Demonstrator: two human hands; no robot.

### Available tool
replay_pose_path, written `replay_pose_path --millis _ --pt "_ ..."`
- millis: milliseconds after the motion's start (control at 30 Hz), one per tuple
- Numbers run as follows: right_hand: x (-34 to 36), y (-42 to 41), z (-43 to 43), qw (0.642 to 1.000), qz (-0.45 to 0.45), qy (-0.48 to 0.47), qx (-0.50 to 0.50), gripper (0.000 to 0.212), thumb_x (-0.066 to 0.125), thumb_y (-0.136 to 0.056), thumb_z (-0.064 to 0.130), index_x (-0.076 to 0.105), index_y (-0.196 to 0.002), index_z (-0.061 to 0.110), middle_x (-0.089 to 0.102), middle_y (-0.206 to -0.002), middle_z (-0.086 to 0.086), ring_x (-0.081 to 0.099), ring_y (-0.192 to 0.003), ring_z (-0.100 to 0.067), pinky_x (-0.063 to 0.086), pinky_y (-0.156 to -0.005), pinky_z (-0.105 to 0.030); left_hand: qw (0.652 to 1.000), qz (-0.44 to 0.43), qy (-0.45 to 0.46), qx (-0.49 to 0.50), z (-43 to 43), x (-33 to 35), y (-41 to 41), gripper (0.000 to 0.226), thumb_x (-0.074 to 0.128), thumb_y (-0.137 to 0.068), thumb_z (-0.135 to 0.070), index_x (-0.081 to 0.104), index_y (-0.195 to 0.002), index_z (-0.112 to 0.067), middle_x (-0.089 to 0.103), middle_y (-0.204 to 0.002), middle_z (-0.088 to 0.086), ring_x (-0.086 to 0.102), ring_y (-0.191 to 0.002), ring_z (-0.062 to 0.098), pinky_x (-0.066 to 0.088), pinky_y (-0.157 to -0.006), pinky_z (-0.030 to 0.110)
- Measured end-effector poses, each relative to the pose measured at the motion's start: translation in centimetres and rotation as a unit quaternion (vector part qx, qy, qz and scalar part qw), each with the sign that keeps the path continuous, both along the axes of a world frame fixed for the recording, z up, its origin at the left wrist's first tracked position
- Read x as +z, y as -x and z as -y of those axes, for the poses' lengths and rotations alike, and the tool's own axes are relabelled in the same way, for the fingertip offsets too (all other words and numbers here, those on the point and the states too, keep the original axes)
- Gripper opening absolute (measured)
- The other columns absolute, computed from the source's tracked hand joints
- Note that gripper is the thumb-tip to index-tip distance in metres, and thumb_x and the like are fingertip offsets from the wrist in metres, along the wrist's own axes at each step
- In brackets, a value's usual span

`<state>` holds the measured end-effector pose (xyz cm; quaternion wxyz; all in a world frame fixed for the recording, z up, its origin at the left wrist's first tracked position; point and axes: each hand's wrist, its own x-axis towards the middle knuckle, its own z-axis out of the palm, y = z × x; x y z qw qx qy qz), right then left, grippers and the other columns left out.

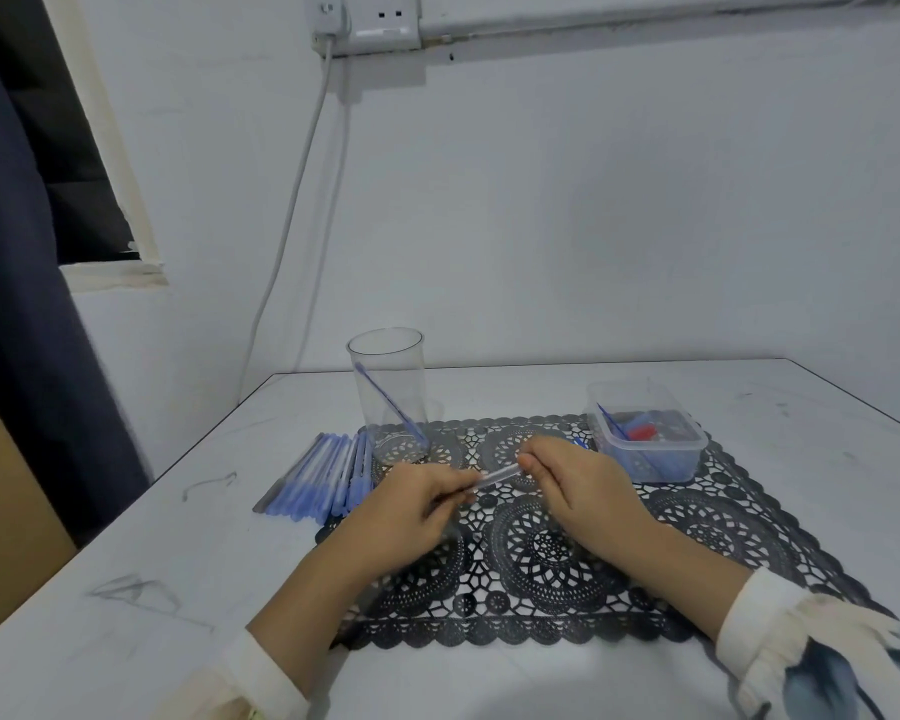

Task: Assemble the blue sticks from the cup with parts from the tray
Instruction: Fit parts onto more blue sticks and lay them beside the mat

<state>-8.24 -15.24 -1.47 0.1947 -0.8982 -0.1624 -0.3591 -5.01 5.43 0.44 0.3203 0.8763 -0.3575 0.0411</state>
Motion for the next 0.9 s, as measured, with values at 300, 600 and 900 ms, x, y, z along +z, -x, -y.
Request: replay_pose_path --millis 300,600,900 --pt "0.8 0.8 -1.2 0.999 0.022 0.044 -0.003 0.028 0.035 -0.092 0.033 0.037 -0.065 0.027 0.029 -0.052 0.015 0.025 -0.044 0.002 0.018 -0.042 -0.012 0.994 0.078 0.021 0.074 0.0 -0.3 0.0 0.04 0.057 -0.086 0.001 0.067 -0.112 -0.027 0.071 -0.103 -0.003 0.067 -0.089 0.016 0.053 -0.086 0.033" --pt "0.9 1.0 -2.1 0.983 -0.122 -0.137 0.005 0.042 0.045 -0.097 0.024 0.037 -0.056 0.03 0.038 -0.046 0.009 0.037 -0.044 -0.005 0.03 -0.047 -0.019 0.959 0.279 -0.007 0.053 -0.4 0.0 -0.3 0.052 0.08 -0.053 0.012 0.074 -0.095 -0.018 0.073 -0.083 -0.005 0.068 -0.068 0.012 0.058 -0.054 0.029" --pt "-0.3 1.0 -2.2 0.973 -0.15 -0.156 0.077 0.025 0.046 -0.096 0.03 0.061 -0.114 0.02 0.065 -0.1 0.006 0.057 -0.088 0.001 0.047 -0.078 -0.019 0.945 0.291 0.099 0.116 -1.9 0.3 -1.5 0.039 0.069 -0.073 0.008 0.069 -0.105 -0.014 0.068 -0.091 -0.003 0.062 -0.075 0.011 0.045 -0.069 0.01"
